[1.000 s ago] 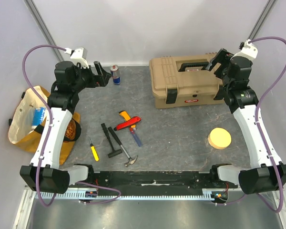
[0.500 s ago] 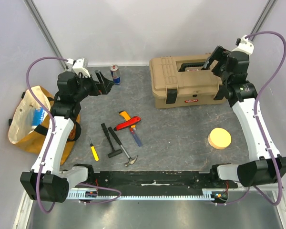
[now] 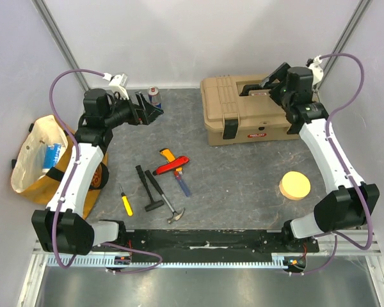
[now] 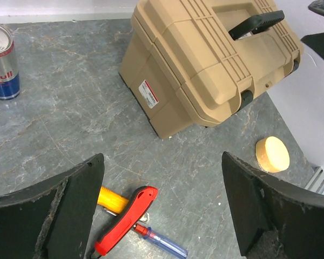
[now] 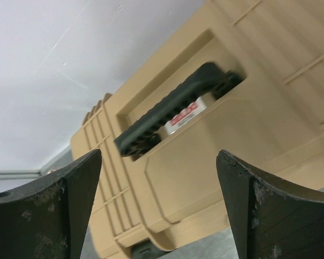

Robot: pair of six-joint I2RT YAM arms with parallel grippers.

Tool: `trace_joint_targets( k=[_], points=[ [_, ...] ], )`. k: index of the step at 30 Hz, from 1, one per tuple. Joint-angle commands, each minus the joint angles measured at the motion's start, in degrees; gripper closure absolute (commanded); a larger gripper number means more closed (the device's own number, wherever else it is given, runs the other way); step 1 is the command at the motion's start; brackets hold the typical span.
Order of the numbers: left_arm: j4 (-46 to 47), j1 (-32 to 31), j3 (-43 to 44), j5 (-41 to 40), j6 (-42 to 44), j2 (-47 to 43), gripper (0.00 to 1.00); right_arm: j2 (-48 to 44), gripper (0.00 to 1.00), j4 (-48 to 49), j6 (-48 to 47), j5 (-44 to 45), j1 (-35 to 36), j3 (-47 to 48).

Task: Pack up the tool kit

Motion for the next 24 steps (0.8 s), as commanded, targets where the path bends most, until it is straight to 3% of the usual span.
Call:
trace_joint_targets(
  k=[1,8,19,24],
  points=[
    [2.58,0.12,2.70,1.41,-1.51,0.30,0.06,2.20,0.07,5.05,12.50,-1.26,2.32,-0.99],
    [2.49,0.21,3.84,-1.05,-1.33,0.92,0.07,5.72,0.07,5.49,23.40,2.17,3.46,-0.29],
    [0.91,0.21,4.55,-4.57,0.33,1.18,0.07,15.92,0.10,10.59,27.98,-0.02,3.46,3.93],
    [-0.41,0.29,4.55,-6.42,1.65,0.66,0.07,15.83,0.20,15.77,31.32,0.77,3.55,0.42]
  ],
)
